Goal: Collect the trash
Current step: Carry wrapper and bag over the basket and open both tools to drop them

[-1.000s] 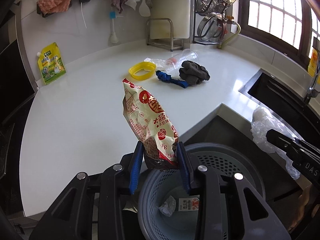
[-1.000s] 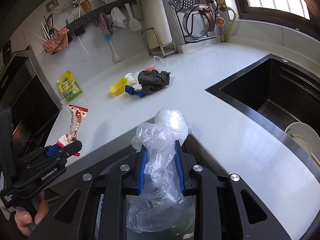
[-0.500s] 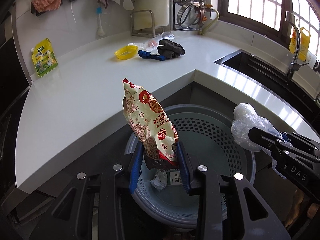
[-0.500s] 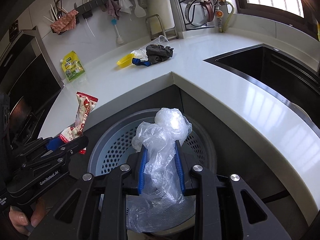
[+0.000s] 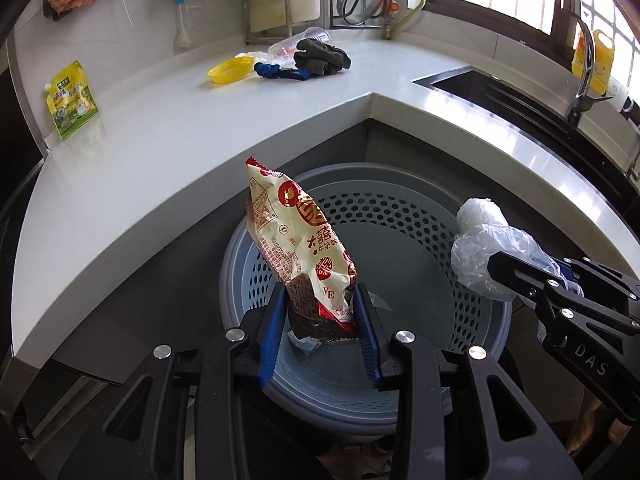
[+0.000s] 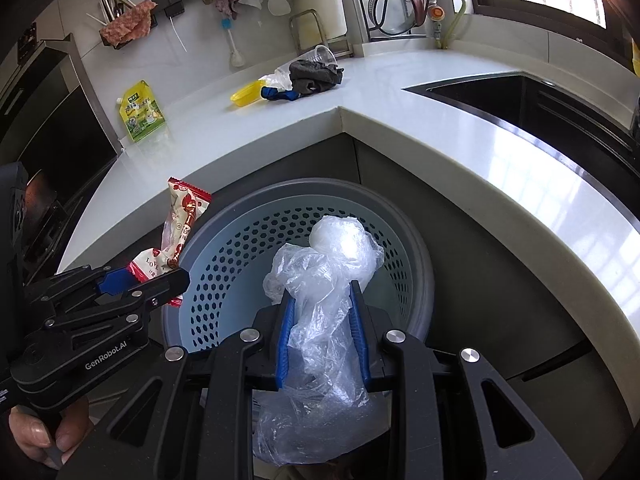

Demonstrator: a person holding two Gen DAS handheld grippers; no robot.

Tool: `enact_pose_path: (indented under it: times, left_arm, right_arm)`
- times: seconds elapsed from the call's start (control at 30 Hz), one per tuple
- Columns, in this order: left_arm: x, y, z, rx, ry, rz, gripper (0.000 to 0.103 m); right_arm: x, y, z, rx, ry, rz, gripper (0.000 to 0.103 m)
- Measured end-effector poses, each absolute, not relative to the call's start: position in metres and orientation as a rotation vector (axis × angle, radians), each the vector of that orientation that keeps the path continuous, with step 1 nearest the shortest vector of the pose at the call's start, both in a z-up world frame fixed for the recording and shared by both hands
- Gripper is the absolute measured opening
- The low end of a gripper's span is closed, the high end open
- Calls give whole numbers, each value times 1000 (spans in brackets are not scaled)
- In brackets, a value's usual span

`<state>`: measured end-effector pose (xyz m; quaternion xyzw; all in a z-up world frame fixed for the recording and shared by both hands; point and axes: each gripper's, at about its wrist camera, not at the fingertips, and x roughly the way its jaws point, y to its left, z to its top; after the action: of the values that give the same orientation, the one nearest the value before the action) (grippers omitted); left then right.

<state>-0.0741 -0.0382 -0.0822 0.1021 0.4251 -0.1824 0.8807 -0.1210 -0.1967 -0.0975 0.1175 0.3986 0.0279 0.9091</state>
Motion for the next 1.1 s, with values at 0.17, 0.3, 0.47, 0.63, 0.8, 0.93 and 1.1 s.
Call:
enact_pose_path:
  times: [0.17, 0.3, 0.47, 0.63, 0.8, 0.93, 1.1]
  left_arm:
    - [-71, -39, -89, 214, 904, -389, 34]
    - [-66, -38, -99, 208, 940, -398, 34]
    - [-60, -38, -110, 203, 970, -404, 35]
    - [-52, -37, -118, 199, 995, -406, 36]
    - [-48, -35, -124, 191, 1016, -403, 38]
    - [-44, -35, -128, 183, 1029, -405, 38]
    - [-41, -33, -131, 180, 1036, -401, 41]
  right_arm:
    - [-117, -193, -101, 238, 834, 64, 25]
    - [-109, -191, -110, 235, 860, 75, 25]
    - [-98, -185, -121, 232, 890, 93, 25]
    - [-89, -186, -132, 241, 918, 94, 25]
    - [-84, -184, -139, 238, 938, 96, 26]
    - [-82, -185, -143, 245, 950, 95, 26]
    - [-81, -185, -145, 243, 954, 91, 29]
